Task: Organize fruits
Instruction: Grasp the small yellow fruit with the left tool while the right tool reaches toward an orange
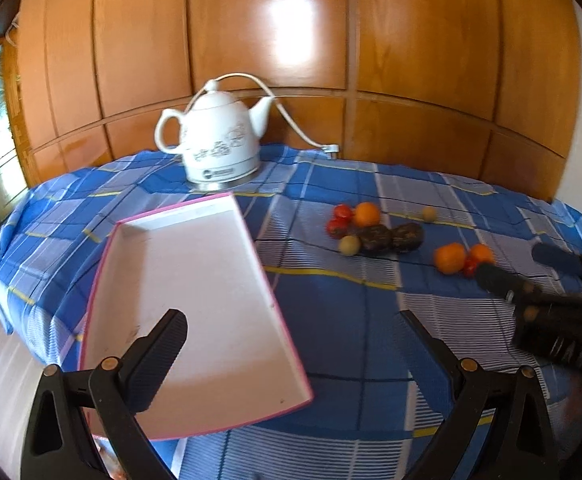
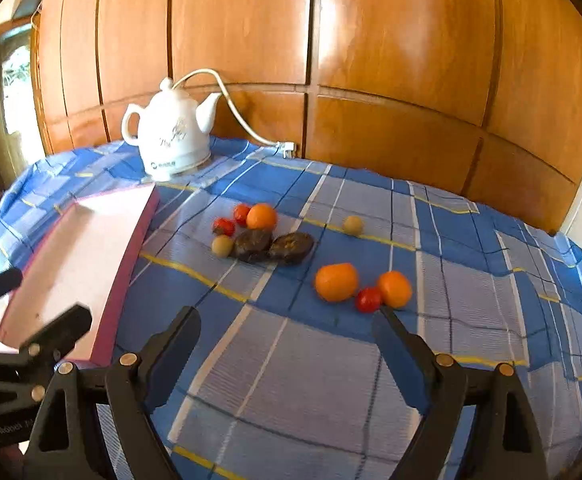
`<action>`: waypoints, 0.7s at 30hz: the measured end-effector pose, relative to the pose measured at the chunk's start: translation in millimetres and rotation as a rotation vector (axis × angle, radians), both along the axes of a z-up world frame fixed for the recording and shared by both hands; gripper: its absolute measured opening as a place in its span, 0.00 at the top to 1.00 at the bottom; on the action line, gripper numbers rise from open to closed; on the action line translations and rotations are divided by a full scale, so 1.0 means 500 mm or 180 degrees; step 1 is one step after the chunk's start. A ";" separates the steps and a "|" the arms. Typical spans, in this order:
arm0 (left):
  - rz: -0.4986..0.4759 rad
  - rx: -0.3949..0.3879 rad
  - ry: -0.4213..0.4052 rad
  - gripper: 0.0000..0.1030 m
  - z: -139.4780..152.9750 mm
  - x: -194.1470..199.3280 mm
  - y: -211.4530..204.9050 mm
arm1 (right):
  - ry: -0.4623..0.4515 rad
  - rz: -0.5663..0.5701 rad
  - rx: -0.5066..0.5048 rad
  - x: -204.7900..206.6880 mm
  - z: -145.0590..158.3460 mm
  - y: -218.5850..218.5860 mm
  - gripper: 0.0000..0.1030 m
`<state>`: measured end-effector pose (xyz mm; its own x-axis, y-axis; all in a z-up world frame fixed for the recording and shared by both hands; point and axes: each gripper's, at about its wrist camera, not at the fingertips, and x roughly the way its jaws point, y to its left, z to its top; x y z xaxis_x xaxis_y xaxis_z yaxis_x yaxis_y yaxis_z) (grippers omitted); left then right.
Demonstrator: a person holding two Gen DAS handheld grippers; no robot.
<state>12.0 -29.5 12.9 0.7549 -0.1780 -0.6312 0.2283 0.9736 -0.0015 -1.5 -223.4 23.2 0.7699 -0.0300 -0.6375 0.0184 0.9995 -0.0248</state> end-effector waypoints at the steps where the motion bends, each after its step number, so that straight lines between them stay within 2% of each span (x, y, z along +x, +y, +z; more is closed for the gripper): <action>1: -0.0050 -0.0021 0.0053 0.00 0.000 0.005 -0.005 | 0.0022 0.0025 0.0028 0.006 0.005 -0.011 0.13; 5: -0.0241 -0.0065 0.0241 0.00 0.000 0.027 -0.022 | 0.0137 0.0035 -0.0021 0.042 0.036 -0.090 0.13; 8: -0.0365 0.0113 0.0372 0.00 -0.005 0.051 -0.050 | 0.0273 0.0085 -0.0112 0.068 0.043 -0.144 0.13; 10: -0.0457 0.0218 0.0470 0.05 -0.009 0.069 -0.070 | 0.0394 0.0129 -0.0175 0.089 0.040 -0.182 0.14; 12: -0.0512 0.0272 0.0528 0.09 -0.011 0.083 -0.082 | 0.0497 0.0115 -0.0227 0.105 0.027 -0.216 0.20; 15: -0.0633 0.0253 0.0730 0.16 -0.018 0.116 -0.100 | 0.0649 0.0055 -0.0127 0.125 0.004 -0.265 0.29; 17: -0.0694 0.0207 0.0839 0.24 -0.021 0.135 -0.109 | 0.0713 -0.0022 0.0031 0.132 -0.007 -0.292 0.32; 18: -0.0736 0.0150 0.0924 0.30 -0.023 0.150 -0.115 | 0.0747 -0.0040 0.0156 0.133 -0.010 -0.303 0.35; 20: -0.0782 0.0055 0.1052 0.31 -0.027 0.176 -0.124 | 0.0753 -0.0047 0.0245 0.132 -0.006 -0.311 0.40; 21: -0.0808 0.0001 0.1109 0.36 -0.029 0.188 -0.128 | 0.0736 -0.0031 0.0306 0.130 -0.002 -0.313 0.41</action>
<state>105.9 -93.6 -1.6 0.4291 -0.3302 -0.8407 0.4465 0.8867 -0.1204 63.8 -380.1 22.3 0.6033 0.0326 -0.7969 0.0331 0.9973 0.0658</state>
